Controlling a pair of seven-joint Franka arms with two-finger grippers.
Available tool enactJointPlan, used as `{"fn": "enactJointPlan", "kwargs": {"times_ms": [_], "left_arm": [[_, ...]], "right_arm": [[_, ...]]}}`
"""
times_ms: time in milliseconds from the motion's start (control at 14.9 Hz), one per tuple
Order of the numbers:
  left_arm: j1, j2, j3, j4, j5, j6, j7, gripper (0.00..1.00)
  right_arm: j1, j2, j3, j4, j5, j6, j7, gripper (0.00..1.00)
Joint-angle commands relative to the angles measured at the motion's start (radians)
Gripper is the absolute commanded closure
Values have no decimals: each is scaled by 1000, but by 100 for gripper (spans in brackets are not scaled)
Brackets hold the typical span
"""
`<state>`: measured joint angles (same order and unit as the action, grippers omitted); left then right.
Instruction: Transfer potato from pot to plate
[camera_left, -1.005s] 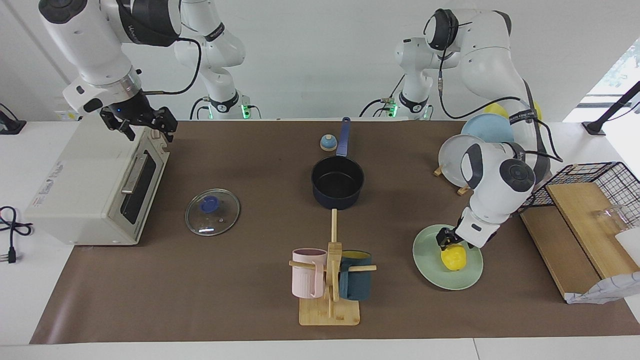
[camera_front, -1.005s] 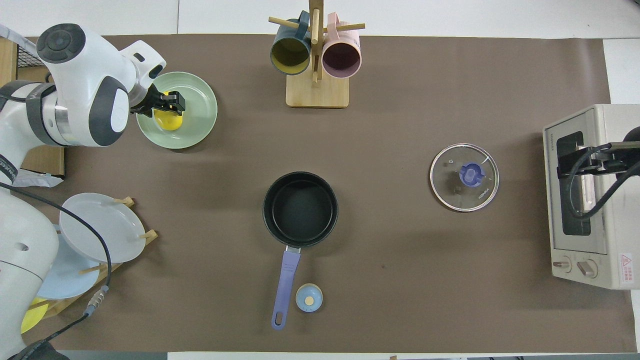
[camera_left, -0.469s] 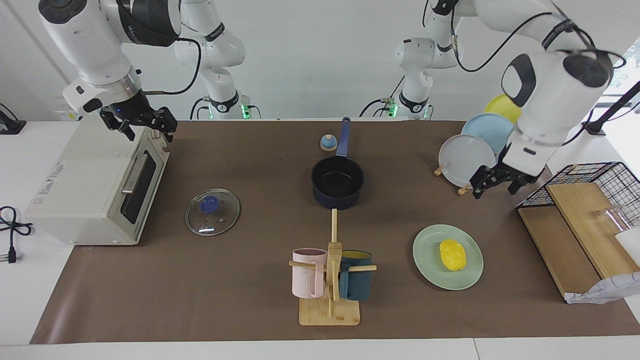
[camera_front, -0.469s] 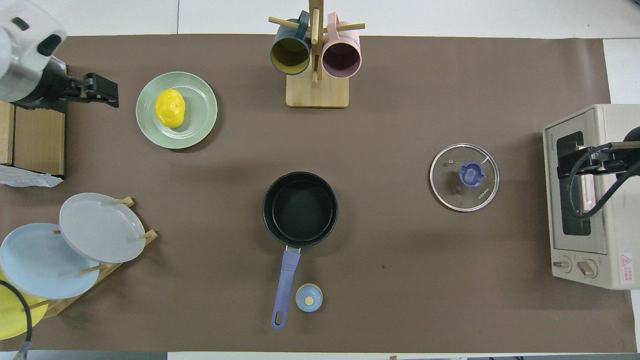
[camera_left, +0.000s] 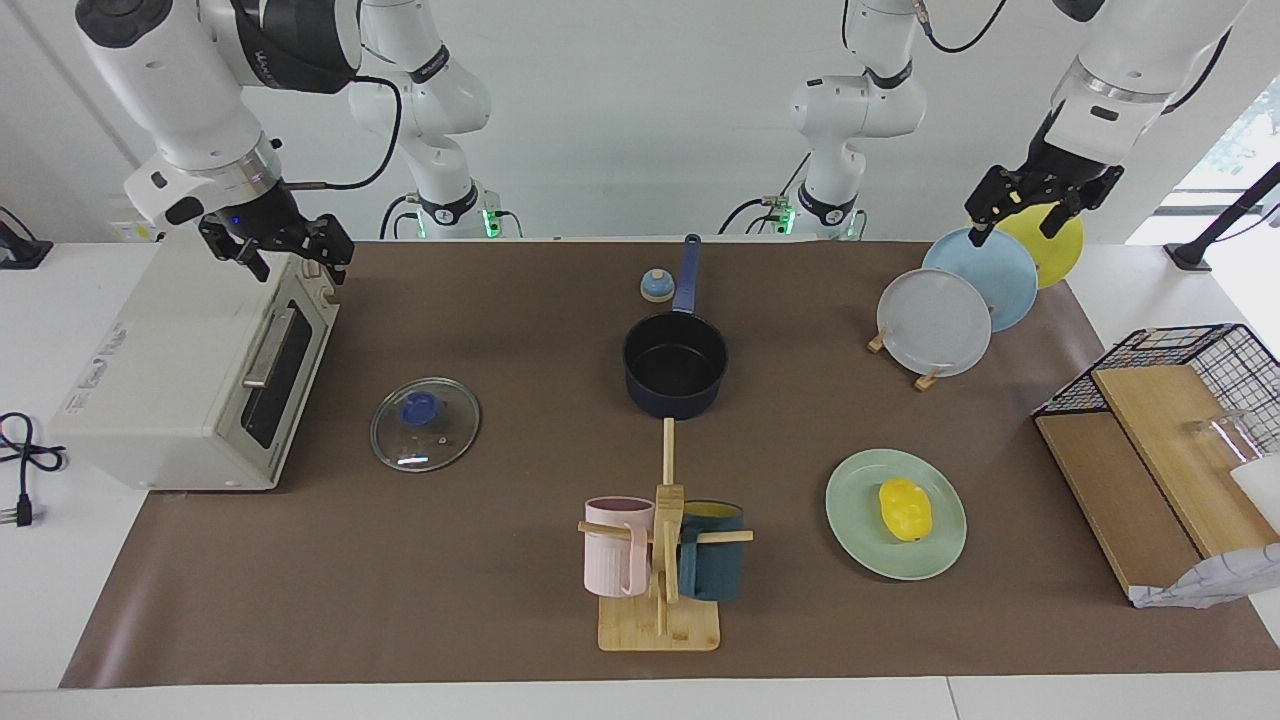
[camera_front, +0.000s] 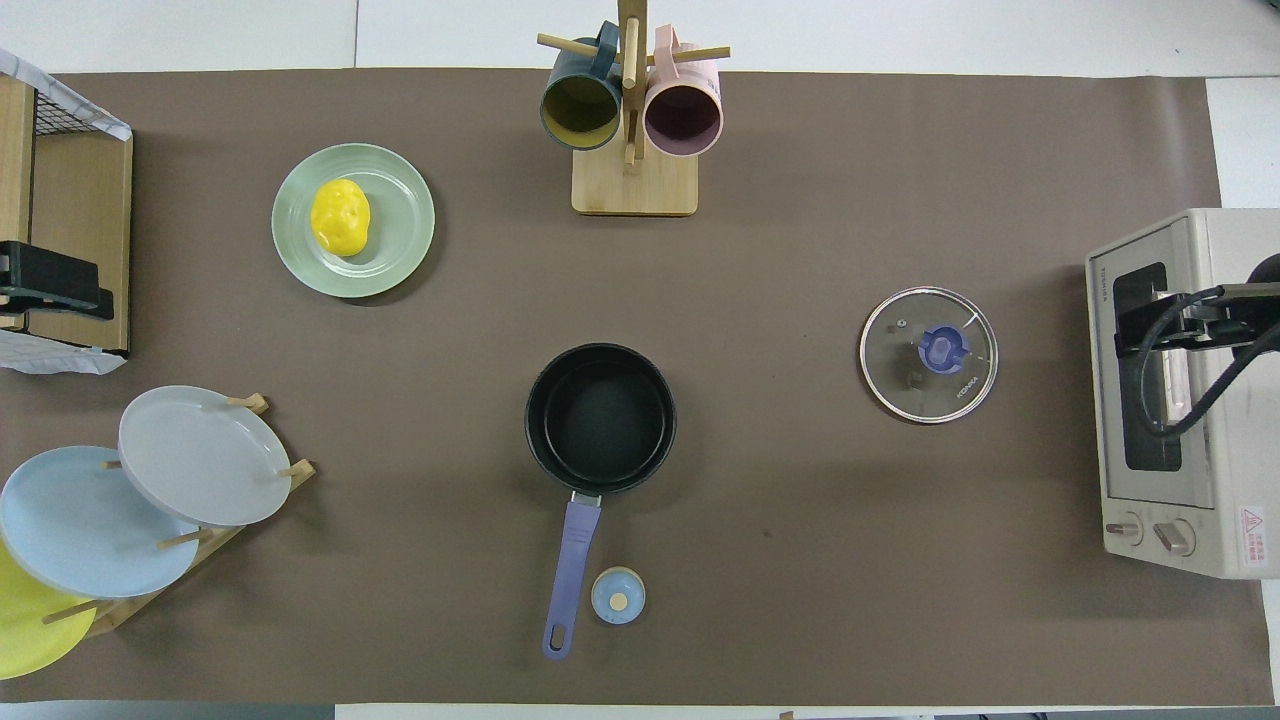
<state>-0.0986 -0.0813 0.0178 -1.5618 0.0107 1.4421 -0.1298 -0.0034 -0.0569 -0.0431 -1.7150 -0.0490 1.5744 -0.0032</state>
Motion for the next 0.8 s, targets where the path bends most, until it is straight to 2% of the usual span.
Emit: {"fn": "enactJointPlan", "kwargs": {"times_ms": [0,134,268,402,469,737], "left_arm": [[-12,-116,-1,-217,11,73,-10,0],[-18,-114,2,-227,11,115,-10,0],[-16,-19,5,-91,11,68,-4,0],[-16,50,5,75,11,-44,-4,0],[-15,67,5,104,8,-63,-2,0],[-9,61,-3,54,-21,23,-11,0]], "right_arm": [[-12,2,5,5,26,-8,9,0],[-12,2,5,5,26,-8,9,0],[-12,2,5,5,26,-8,9,0],[-12,2,5,5,26,-8,9,0],[-12,2,5,5,26,-8,9,0],[-12,2,5,5,26,-8,9,0]]}}
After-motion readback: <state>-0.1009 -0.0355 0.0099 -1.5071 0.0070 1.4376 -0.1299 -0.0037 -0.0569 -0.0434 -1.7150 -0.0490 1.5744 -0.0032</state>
